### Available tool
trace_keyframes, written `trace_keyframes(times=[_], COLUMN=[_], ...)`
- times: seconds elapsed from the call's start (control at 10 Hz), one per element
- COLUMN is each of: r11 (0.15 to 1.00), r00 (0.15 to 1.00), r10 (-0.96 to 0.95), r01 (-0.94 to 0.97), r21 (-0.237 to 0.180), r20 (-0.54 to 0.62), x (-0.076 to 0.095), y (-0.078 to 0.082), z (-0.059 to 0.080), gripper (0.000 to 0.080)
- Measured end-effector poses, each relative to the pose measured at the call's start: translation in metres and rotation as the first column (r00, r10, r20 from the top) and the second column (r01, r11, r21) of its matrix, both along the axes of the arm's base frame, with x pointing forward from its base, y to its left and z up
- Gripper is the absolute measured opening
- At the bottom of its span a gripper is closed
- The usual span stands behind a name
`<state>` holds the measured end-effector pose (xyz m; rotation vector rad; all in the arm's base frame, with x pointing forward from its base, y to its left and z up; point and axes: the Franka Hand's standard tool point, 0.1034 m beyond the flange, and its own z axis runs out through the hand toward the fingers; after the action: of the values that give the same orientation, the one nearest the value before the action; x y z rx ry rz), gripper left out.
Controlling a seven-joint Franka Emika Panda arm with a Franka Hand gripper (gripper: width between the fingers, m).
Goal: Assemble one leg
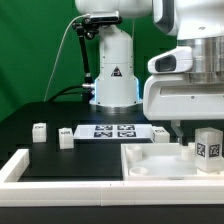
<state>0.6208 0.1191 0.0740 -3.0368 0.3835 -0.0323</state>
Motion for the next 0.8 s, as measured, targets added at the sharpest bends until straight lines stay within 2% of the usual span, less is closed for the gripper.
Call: trace_keyframes(times=[0.2,0.3,0.4,0.6,0.7,0.8], r11=[0.975,0.936,0.903,0.874,0.874,0.874], r00=[0.975,0.937,0.904,0.875,0.875,0.875], r10=[0.223,0.349,0.426,0.483,0.483,0.483], r01=[-0.223,-0.348,-0.422,-0.479,-0.478,-0.478], r21=[-0.026,-0.055,-0.081,-0.088,-0.088,-0.088], r20=[0.016,0.025,0.029,0.037,0.037,0.037], x=[0.0001,0.0008,0.0006,0.0008,0.0008,0.0008], y=[-0.0011,-0.0016,0.0019,0.0024,0.0024,0.0024], z=[-0.0003,-0.0006,-0.0011,-0.0018,-0.0019,-0.0019], gripper=[0.0649,0.0649,0.0649,0.0649,0.0522,0.0522])
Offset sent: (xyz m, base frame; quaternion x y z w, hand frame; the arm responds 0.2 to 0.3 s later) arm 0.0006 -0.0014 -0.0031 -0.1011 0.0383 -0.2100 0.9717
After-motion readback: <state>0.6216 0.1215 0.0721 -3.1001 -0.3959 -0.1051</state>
